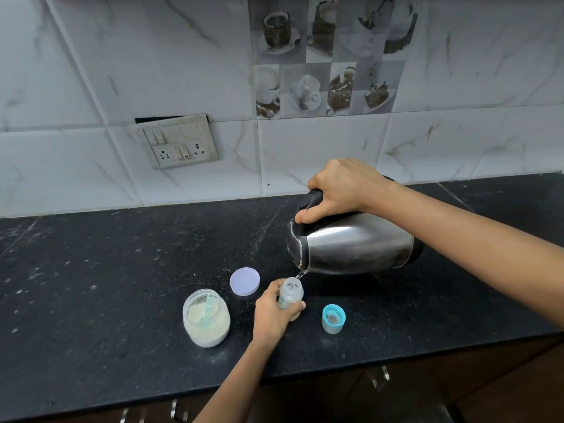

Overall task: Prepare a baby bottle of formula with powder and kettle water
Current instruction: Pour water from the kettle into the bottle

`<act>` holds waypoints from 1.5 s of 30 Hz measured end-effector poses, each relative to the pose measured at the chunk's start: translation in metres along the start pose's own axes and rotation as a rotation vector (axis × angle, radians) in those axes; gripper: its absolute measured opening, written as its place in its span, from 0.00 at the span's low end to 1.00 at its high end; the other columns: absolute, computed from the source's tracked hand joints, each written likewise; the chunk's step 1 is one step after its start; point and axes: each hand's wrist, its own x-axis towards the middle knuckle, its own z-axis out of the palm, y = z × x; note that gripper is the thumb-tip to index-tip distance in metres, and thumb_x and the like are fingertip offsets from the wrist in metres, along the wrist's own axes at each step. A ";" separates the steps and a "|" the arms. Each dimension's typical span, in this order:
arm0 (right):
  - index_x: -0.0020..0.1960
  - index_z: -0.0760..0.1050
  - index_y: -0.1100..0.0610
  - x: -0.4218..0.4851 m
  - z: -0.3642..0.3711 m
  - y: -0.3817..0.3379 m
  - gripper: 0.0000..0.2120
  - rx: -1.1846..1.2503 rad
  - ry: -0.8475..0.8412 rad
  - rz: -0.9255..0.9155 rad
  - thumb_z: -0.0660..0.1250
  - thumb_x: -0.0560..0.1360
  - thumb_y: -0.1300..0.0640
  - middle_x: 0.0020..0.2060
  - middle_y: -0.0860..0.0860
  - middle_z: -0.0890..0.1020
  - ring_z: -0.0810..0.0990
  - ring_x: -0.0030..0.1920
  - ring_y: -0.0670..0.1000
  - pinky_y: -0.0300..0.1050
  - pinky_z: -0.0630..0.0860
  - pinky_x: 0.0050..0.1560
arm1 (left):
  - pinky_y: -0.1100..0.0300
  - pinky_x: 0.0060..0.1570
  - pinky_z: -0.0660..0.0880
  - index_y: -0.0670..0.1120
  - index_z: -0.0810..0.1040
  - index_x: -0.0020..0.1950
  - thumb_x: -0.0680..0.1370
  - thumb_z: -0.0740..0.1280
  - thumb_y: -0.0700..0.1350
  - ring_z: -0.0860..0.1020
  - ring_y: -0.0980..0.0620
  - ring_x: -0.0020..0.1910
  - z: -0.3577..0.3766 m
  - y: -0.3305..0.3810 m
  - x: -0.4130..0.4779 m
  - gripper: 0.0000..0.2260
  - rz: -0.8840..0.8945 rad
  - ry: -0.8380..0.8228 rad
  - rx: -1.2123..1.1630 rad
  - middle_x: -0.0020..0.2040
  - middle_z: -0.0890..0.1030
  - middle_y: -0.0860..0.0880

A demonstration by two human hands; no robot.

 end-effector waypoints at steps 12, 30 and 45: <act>0.30 0.68 0.58 -0.001 0.002 0.000 0.31 0.009 -0.008 0.011 0.66 0.66 0.29 0.23 0.52 0.69 0.70 0.28 0.54 0.43 0.62 0.28 | 0.65 0.56 0.73 0.54 0.75 0.59 0.67 0.79 0.44 0.77 0.60 0.55 -0.001 -0.004 -0.001 0.24 0.004 -0.008 -0.004 0.54 0.80 0.59; 0.30 0.67 0.59 -0.001 0.008 0.000 0.32 0.034 0.022 0.014 0.66 0.66 0.29 0.22 0.52 0.67 0.68 0.27 0.53 0.43 0.59 0.27 | 0.65 0.60 0.70 0.52 0.73 0.62 0.68 0.78 0.42 0.75 0.60 0.57 -0.006 -0.003 -0.003 0.25 -0.004 -0.033 0.016 0.57 0.77 0.58; 0.29 0.68 0.58 0.004 0.019 -0.005 0.31 0.024 0.008 0.016 0.66 0.65 0.29 0.22 0.50 0.67 0.66 0.25 0.49 0.43 0.60 0.27 | 0.79 0.46 0.69 0.56 0.72 0.59 0.69 0.77 0.41 0.73 0.69 0.53 -0.008 -0.004 -0.004 0.24 -0.007 -0.039 -0.001 0.52 0.76 0.65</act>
